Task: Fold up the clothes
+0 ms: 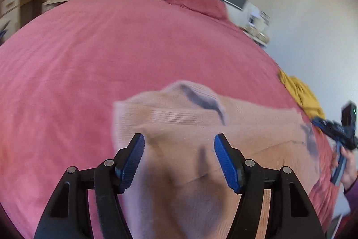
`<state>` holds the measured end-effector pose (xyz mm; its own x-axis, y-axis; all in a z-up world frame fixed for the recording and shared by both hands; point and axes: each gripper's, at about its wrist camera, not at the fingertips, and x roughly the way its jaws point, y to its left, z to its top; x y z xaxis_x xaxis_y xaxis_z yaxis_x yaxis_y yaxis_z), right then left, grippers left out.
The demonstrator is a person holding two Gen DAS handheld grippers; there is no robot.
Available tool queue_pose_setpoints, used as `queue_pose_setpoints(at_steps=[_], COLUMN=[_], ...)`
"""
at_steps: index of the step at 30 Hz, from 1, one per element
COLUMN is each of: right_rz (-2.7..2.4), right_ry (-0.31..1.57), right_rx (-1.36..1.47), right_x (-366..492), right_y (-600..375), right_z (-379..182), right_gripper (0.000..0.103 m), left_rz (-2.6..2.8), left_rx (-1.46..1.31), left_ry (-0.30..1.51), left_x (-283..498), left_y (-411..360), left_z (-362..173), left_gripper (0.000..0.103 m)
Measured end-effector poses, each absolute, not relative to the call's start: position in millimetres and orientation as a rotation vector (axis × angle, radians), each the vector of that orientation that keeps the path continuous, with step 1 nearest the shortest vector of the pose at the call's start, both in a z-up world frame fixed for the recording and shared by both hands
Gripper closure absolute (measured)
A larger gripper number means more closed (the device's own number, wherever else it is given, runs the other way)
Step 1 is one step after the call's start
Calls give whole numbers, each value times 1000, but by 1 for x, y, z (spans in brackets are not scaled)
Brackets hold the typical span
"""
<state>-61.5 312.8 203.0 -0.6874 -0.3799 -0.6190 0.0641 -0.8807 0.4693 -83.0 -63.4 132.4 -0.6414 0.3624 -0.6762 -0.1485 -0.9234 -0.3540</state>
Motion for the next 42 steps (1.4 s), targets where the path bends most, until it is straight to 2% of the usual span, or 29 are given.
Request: queue_pose_setpoints(at_steps=[4,8,11,14,15,16,22,26,36,42], right_rz=[-2538,-2459,-2394,-2324,-2300,-2276,-2102,-2003,-1883,-1896], right_ry=[-745,-875,-971,-1066,-1102,-1144,-1371,-1398,-1458,-1402], right_rx=[1200,1302,1376,1447,1463,1469,1380,1358,1285,1270], right_x=[-57,-53,-50,-47,-48,-50,-73,-83,-96,-100], right_y=[338,363,381,400,405,409,420,423,424,417], right_z=[186,170,157,144,140,136,107,99,96,105], right_gripper=[78,78,76,76,76,75,76,76,71,47], left_rz=[2628,2500,2421,2361,2339,2305,2214,2160,2131,2145], left_rx=[-1161,-1284,-1379,-1380,-1369,-1362,-1310,-1260,-1335,-1411], left_ry=[-656,-883,-941,-982,-996,-1007,-1042,-1147,-1043,-937], left_x=[-63,-63,-73,-80,-84,-91,-114,-115,-123,-132], left_y=[-109,-147,-155,-160,-161,-159,-156,-163,-162,-154], left_z=[134,115,99,94,94,92,88,85,88,94], left_gripper=[23,23,23,18,12,0,0,0,0,0])
